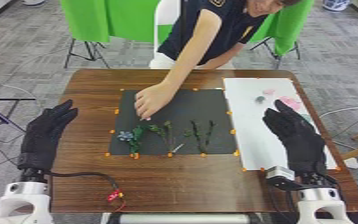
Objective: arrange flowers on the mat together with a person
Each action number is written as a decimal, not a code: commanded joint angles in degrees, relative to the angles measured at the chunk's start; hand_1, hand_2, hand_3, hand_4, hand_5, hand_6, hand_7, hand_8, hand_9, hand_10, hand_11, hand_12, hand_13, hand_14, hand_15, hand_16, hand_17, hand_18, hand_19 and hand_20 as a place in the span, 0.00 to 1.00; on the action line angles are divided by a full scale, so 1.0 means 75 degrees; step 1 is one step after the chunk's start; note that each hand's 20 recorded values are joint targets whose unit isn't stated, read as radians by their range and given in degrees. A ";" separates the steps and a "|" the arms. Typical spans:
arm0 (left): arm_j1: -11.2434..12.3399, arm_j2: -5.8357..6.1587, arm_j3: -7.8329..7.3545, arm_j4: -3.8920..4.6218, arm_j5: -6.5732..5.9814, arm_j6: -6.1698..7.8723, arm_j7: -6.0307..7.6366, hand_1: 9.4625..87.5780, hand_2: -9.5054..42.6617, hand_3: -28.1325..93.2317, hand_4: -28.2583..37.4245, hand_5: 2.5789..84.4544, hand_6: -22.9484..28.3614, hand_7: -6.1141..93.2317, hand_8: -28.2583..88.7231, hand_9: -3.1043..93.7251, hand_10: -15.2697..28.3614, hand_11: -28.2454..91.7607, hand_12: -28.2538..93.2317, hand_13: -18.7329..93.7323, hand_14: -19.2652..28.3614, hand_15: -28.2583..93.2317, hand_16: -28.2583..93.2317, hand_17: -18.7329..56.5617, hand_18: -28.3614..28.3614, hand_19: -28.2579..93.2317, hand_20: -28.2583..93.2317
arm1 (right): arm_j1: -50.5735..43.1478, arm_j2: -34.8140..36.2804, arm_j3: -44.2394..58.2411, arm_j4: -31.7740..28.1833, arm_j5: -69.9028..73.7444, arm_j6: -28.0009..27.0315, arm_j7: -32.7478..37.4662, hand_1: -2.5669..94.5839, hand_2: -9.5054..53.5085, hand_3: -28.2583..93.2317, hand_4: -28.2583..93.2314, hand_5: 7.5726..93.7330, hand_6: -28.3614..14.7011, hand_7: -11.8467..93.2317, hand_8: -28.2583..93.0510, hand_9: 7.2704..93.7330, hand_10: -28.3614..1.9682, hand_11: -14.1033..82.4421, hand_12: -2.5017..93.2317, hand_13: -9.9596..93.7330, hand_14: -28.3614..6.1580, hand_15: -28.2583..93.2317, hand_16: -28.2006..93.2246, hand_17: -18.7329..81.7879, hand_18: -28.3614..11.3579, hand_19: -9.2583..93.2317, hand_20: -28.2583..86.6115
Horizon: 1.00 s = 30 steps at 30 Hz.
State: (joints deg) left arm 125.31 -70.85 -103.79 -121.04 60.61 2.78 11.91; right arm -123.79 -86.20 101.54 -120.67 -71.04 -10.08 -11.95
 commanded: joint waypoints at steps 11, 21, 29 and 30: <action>0.0004 -0.0025 -0.0050 0.0033 0.0013 -0.0094 -0.0165 0.15 0.38 0.75 0.00 0.55 0.59 0.13 0.20 0.49 0.70 0.35 0.33 0.44 0.73 0.30 0.25 0.30 0.68 0.27 0.34 | -0.0074 -0.0013 -0.0039 -0.0003 -0.0079 0.0009 -0.0035 0.13 0.17 0.89 0.10 0.42 0.55 0.19 0.16 0.42 0.41 0.19 0.14 0.38 0.43 0.30 0.35 0.35 0.43 0.14 0.46; 0.0000 -0.0023 -0.0075 0.0039 -0.0020 -0.0055 -0.0173 0.15 0.38 0.75 0.00 0.55 0.59 0.12 0.20 0.49 0.70 0.35 0.33 0.44 0.73 0.30 0.25 0.30 0.68 0.27 0.34 | -0.0046 0.0006 0.0002 0.0003 -0.0120 -0.0044 -0.0043 0.14 0.16 0.88 0.10 0.43 0.55 0.19 0.16 0.42 0.41 0.20 0.15 0.42 0.40 0.32 0.36 0.38 0.37 0.24 0.51; -0.0065 0.0036 -0.0052 0.0043 0.0031 -0.0017 -0.0256 0.15 0.38 0.74 0.00 0.55 0.60 0.12 0.20 0.49 0.70 0.35 0.33 0.44 0.73 0.30 0.25 0.30 0.68 0.27 0.34 | 0.0300 0.0810 0.0425 -0.0191 -0.1342 0.0554 -0.0101 0.22 0.06 0.86 0.10 0.41 0.54 0.19 0.17 0.36 0.41 0.19 0.17 0.47 0.37 0.34 0.41 0.39 0.32 0.38 0.57; -0.0090 0.0053 -0.0045 0.0062 0.0036 -0.0033 -0.0244 0.15 0.39 0.75 0.00 0.55 0.60 0.12 0.20 0.49 0.70 0.35 0.33 0.44 0.73 0.30 0.25 0.30 0.68 0.27 0.34 | 0.0348 0.0994 0.0384 -0.0241 -0.1624 0.1175 -0.0155 0.23 0.06 0.86 0.09 0.41 0.54 0.19 0.17 0.35 0.41 0.19 0.20 0.49 0.37 0.35 0.42 0.39 0.32 0.44 0.58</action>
State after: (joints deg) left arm 124.84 -70.81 -104.16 -120.97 60.65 2.59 11.06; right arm -123.43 -85.02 102.71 -120.44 -73.30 -11.57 -11.83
